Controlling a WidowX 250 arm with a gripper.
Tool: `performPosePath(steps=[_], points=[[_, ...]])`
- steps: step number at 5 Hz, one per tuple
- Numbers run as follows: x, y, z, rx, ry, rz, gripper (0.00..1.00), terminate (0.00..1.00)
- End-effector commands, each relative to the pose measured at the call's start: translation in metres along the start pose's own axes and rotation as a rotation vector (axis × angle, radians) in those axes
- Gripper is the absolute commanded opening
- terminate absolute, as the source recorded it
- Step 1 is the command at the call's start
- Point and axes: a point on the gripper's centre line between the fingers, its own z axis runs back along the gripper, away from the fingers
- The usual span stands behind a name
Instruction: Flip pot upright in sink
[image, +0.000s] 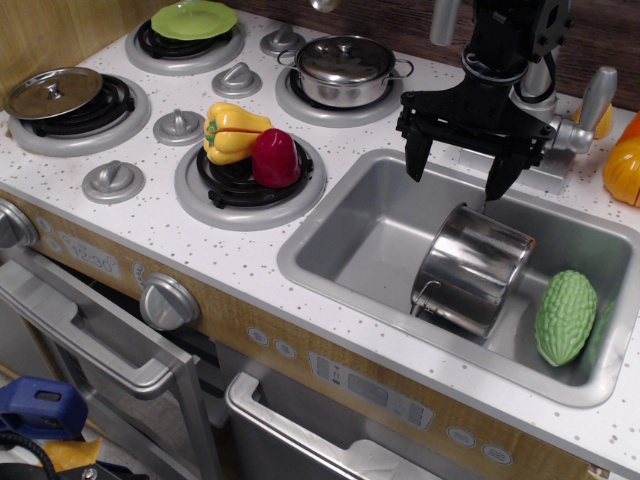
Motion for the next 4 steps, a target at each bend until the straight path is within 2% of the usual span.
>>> performPosePath(steps=[1,3,4], points=[[0.0,0.0,0.0,0.0,0.0,0.0,1.0,0.0],[-0.002,-0.02,0.018,-0.199,0.116,0.163,1.0,0.0],[0.002,-0.018,0.013,-0.243,0.124,0.162,1.0,0.0]])
